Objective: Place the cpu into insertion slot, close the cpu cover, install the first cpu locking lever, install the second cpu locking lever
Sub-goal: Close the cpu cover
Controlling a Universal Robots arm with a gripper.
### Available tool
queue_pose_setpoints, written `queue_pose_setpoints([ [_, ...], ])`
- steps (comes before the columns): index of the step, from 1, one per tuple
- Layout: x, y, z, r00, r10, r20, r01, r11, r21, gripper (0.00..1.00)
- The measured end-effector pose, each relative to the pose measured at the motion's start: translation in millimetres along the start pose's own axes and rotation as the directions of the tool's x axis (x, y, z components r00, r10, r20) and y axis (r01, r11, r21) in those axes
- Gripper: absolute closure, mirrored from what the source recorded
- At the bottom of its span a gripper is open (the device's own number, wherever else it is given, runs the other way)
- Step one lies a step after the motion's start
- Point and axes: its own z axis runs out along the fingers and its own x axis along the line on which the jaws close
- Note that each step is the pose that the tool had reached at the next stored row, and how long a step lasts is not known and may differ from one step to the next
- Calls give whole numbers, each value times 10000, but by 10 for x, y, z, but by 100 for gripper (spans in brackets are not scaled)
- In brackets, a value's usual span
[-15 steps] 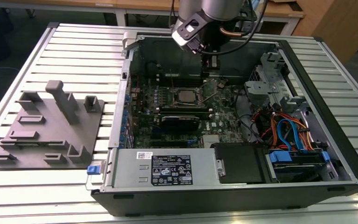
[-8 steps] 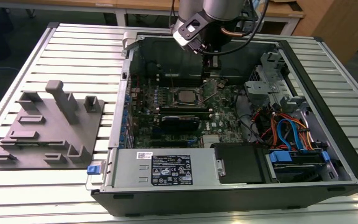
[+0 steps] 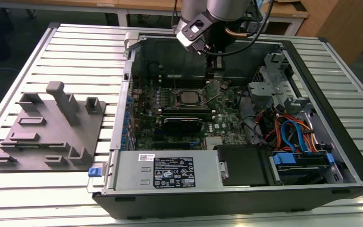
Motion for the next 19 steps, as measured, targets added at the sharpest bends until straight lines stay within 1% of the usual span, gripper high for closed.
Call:
queue_pose_setpoints([
  [4, 0, 31, 5, 10000, 0, 0, 0, 10000, 0, 89],
  [12, 2, 131, 14, 10000, 1, -2, -1, 10000, -1, 89],
  [16, 3, 198, 25, 10000, 0, -2, 0, 10000, -1, 89],
  [19, 4, 248, 49, 10000, 0, 2, 0, 10000, -1, 89],
])
